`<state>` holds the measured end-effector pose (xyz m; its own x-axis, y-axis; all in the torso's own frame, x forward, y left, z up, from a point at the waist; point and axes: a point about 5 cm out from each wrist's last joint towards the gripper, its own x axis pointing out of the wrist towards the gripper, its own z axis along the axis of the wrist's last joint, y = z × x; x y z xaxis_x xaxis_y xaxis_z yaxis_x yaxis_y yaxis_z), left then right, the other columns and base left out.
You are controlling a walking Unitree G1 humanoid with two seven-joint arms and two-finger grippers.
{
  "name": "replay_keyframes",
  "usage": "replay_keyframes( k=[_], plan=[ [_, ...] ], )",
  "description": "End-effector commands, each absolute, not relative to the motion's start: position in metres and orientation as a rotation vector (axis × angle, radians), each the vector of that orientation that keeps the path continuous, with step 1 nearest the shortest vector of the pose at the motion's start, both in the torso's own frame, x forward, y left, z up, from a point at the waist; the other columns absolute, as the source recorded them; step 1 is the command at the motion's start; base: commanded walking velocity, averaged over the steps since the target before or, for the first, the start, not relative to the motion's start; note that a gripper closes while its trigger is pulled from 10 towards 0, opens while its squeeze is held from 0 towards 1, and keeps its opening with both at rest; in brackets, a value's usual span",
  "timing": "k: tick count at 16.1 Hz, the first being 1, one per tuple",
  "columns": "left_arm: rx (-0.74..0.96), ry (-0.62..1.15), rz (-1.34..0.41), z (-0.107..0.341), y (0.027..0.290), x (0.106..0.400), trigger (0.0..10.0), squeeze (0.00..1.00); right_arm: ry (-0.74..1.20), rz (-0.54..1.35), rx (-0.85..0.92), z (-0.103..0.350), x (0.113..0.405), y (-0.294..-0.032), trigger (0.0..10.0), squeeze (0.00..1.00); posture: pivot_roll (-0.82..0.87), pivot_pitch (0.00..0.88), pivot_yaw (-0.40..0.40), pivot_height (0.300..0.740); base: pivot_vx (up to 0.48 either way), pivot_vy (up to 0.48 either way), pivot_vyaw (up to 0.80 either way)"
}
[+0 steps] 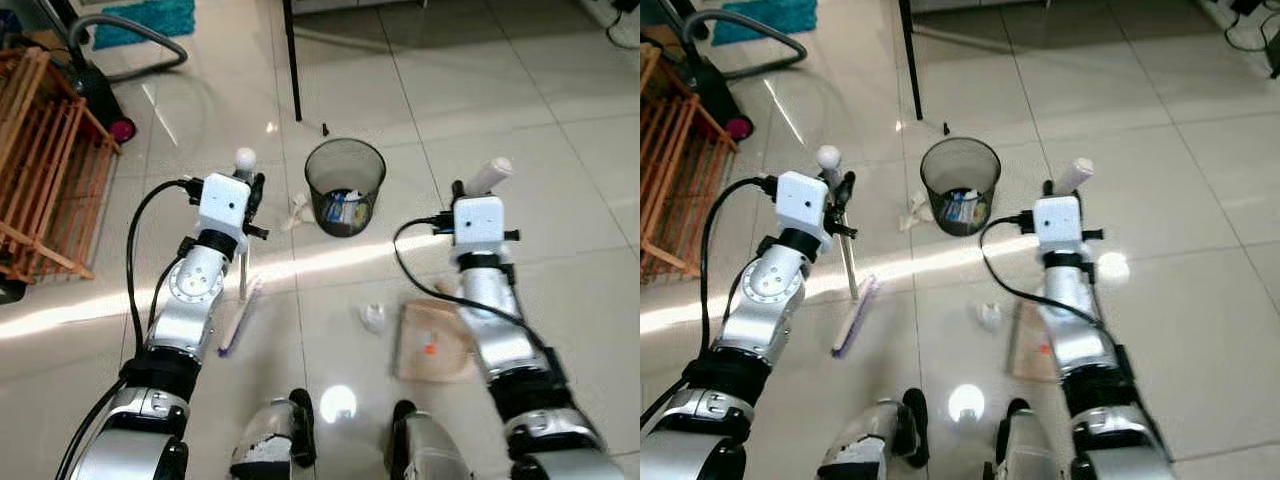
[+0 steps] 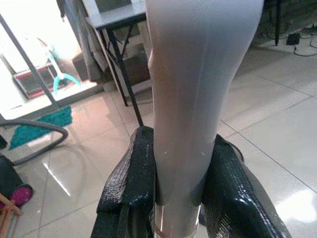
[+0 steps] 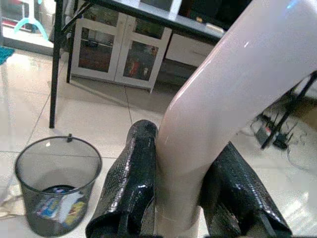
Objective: Sweep floor
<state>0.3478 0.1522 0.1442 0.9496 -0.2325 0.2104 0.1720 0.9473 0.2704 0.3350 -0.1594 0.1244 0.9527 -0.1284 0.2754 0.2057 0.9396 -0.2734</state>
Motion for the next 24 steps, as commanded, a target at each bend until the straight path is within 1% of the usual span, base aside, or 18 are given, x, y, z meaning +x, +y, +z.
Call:
replay_keyframes(
  k=[1,4,5,9,12,17,18,22,23,24],
  plan=[
    [0.259,-0.252,-0.216,0.145,0.151,0.348,10.0,0.0,-0.257,-0.188,-0.273,0.121,0.332,-0.158,10.0,0.0,0.14,0.31,0.093,0.74,0.0,0.0,0.0],
    [0.227,-0.264,-0.234,0.15,0.138,0.355,10.0,0.0,-0.249,-0.164,-0.209,0.116,0.328,-0.134,10.0,0.0,0.13,0.321,0.093,0.74,0.0,0.0,0.0],
    [0.238,-0.27,-0.277,0.15,0.13,0.356,10.0,0.0,-0.247,-0.148,-0.214,0.114,0.328,-0.127,10.0,0.0,0.13,0.32,0.093,0.74,0.0,0.0,0.0],
    [0.222,-0.297,-0.421,0.161,0.101,0.363,10.0,0.0,-0.237,-0.127,-0.224,0.111,0.331,-0.117,10.0,0.0,0.14,0.323,0.1,0.74,0.0,0.0,0.0],
    [0.213,-0.283,-0.511,0.165,0.084,0.367,10.0,0.0,-0.219,-0.14,-0.218,0.109,0.333,-0.117,10.0,0.0,0.14,0.307,0.112,0.74,0.0,0.0,0.0],
    [0.207,-0.217,-0.713,0.156,0.056,0.364,10.0,0.0,-0.199,-0.157,-0.21,0.103,0.332,-0.119,10.0,0.0,0.12,0.292,0.11,0.74,0.0,0.0,0.0],
    [0.163,-0.191,-0.757,0.153,0.048,0.362,10.0,0.0,-0.192,-0.163,-0.198,0.102,0.331,-0.121,10.0,0.0,0.12,0.292,0.11,0.74,0.0,0.0,0.0],
    [0.098,-0.24,-0.754,0.157,0.028,0.356,10.0,0.0,-0.181,-0.189,-0.144,0.1,0.33,-0.125,10.0,0.0,0.1,0.269,0.108,0.74,0.0,0.0,0.0],
    [0.066,-0.269,-0.773,0.162,0.019,0.354,10.0,0.0,-0.18,-0.185,-0.137,0.099,0.329,-0.125,10.0,0.0,0.09,0.27,0.106,0.74,0.0,0.0,0.0],
    [0.051,-0.295,-0.855,0.167,0.008,0.348,10.0,0.0,-0.175,-0.177,-0.14,0.097,0.328,-0.125,10.0,0.0,0.1,0.274,0.105,0.74,0.0,0.0,0.0]
  ],
)
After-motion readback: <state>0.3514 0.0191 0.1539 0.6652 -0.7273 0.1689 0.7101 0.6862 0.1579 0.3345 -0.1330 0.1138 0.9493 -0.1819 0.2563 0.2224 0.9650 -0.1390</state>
